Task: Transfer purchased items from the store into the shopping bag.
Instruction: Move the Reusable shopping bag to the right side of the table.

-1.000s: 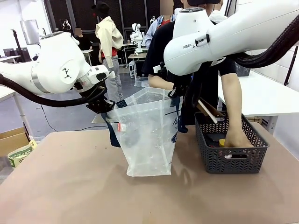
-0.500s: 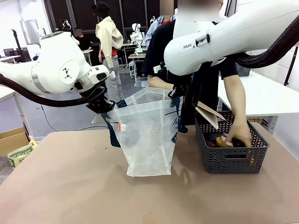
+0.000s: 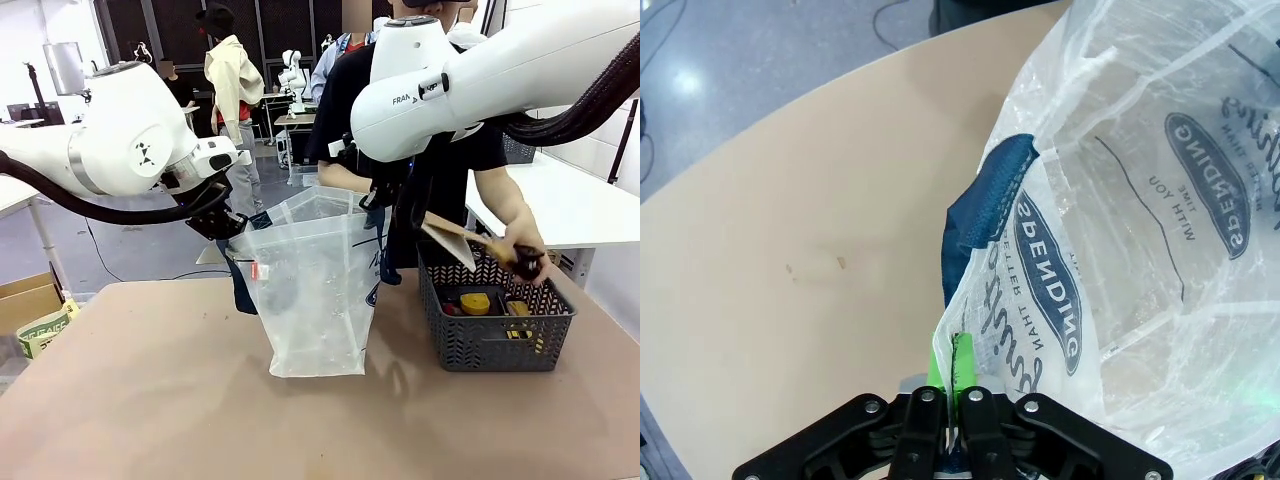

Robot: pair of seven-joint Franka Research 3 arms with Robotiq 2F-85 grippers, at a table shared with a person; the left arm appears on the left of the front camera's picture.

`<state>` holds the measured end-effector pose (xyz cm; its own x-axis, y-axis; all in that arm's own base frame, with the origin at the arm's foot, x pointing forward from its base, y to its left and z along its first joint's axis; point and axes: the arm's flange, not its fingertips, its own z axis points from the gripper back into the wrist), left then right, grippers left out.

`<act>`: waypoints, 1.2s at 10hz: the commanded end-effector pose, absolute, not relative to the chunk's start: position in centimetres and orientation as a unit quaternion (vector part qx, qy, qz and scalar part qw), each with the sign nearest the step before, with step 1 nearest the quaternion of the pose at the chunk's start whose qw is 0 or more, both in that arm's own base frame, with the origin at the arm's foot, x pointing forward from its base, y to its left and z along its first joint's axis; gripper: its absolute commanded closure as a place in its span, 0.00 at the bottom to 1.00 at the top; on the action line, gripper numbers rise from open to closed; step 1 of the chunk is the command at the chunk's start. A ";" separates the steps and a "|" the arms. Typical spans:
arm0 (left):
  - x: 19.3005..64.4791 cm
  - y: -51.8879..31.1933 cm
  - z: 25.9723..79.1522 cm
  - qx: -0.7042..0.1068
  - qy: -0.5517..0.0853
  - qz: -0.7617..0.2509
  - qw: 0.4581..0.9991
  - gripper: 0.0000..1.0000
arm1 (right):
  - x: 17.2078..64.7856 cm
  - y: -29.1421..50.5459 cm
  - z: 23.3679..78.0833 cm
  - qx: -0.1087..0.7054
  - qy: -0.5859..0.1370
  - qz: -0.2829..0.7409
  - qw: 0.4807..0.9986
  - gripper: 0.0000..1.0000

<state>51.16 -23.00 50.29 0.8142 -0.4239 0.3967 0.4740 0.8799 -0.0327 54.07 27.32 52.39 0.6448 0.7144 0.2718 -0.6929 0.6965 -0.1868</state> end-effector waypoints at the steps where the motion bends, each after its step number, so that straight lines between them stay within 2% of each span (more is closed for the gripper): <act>1: 51.3 -23.2 50.8 -0.032 -0.188 -0.254 0.948 1.00 | 54.1 27.1 52.2 -0.033 -0.161 0.386 0.908 1.00; 6: 50.9 -23.1 50.5 -0.010 -0.176 -0.275 0.945 1.00 | 54.1 27.1 52.2 -0.033 -0.161 0.386 0.908 1.00; 9: 50.9 -23.1 50.3 -0.048 -0.176 -0.271 0.945 1.00 | 54.1 27.1 52.2 -0.033 -0.161 0.386 0.908 1.00; 12: 50.9 -23.3 50.2 -0.024 -0.181 -0.270 0.945 1.00 | 54.1 27.1 52.2 -0.033 -0.161 0.386 0.908 1.00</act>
